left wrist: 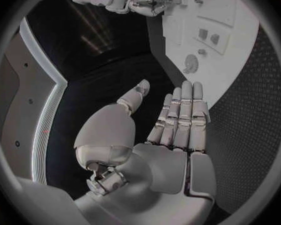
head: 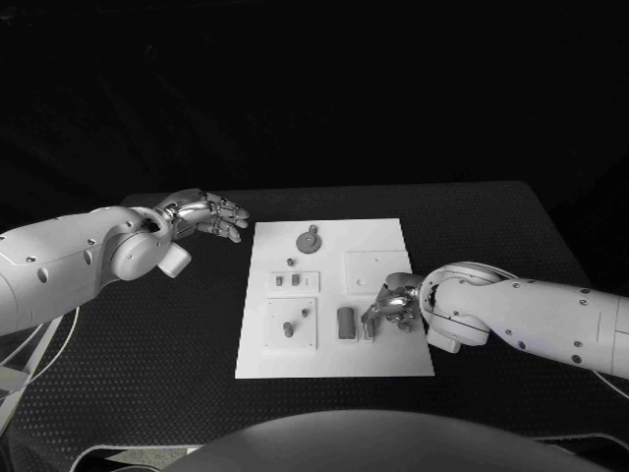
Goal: Assemble the parts on the task board
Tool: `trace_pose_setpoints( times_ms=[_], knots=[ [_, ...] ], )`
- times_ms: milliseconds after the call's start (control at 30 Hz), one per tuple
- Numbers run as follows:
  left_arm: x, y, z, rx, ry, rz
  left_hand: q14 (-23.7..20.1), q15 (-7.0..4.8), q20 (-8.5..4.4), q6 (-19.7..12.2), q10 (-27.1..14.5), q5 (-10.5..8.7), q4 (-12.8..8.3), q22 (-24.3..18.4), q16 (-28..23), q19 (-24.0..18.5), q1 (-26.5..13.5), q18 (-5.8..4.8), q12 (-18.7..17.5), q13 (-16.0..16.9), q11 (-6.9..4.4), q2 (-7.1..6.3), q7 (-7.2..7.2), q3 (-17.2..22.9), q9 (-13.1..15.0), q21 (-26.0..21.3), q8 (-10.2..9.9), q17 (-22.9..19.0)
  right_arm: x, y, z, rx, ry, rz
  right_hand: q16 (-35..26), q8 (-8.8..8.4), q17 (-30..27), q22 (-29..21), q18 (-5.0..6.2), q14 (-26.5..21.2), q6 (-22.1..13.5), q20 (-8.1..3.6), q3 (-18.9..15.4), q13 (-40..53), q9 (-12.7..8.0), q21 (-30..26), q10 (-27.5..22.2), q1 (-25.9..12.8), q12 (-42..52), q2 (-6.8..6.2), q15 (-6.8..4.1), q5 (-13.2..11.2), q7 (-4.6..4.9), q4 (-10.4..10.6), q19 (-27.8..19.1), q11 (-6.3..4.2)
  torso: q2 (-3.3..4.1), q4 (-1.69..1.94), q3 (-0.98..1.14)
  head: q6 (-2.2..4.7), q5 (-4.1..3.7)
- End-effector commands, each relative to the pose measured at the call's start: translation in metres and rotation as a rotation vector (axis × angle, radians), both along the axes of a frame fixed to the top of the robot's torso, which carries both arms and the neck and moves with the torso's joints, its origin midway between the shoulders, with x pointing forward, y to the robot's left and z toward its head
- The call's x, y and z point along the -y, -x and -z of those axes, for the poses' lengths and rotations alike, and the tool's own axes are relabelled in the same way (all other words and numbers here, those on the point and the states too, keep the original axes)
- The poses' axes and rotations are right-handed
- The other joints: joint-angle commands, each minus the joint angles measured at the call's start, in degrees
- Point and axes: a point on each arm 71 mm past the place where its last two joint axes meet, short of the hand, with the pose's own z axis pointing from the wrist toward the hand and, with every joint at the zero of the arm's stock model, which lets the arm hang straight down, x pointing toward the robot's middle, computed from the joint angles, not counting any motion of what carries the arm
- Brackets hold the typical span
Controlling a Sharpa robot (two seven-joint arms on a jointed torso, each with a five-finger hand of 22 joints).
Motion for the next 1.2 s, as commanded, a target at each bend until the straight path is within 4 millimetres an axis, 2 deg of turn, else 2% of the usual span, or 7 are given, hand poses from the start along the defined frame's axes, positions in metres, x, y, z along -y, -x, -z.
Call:
trace_pose_setpoints(
  times_ms=[33,1200],
  knots=[
    [0.0036,0.0000,-0.0007,0.004,0.011,0.018,0.4,-0.08,-0.04,-0.2,-0.5,-0.20,0.0,-0.1,-0.4,0.0,-0.6,0.97,0.2,-0.1,-0.11,-0.11,2.23,0.0,-0.1,0.2,0.3,0.1,-0.0013,0.0019,0.0015,-0.021,0.006,-0.016,0.1,0.18,0.0,1.2,0.80,-0.1,-0.1,-0.30,0.7,0.0,0.1,0.1,-0.2,1.8,-0.1,1.53,-0.44,0.2,0.22,-0.2,-0.1,0.10,0.00,-0.03,0.02,0.00,0.09],
    [0.0040,-0.0003,-0.0005,0.003,0.011,0.019,0.4,-0.07,-0.04,-0.2,-0.5,-0.20,-0.1,-0.1,-0.4,-0.1,-0.6,0.97,0.2,-0.1,-0.10,-0.09,2.24,0.1,-0.1,0.2,0.3,0.2,-0.0045,0.0011,0.0077,-0.004,-0.011,-0.001,-0.1,0.10,-0.3,1.1,0.80,-0.2,-0.2,-0.20,0.9,-0.3,0.1,0.1,-0.4,1.4,-0.4,1.31,-0.41,0.1,0.28,-0.2,-0.1,0.15,0.02,0.01,0.06,0.00,0.16]
  ],
)
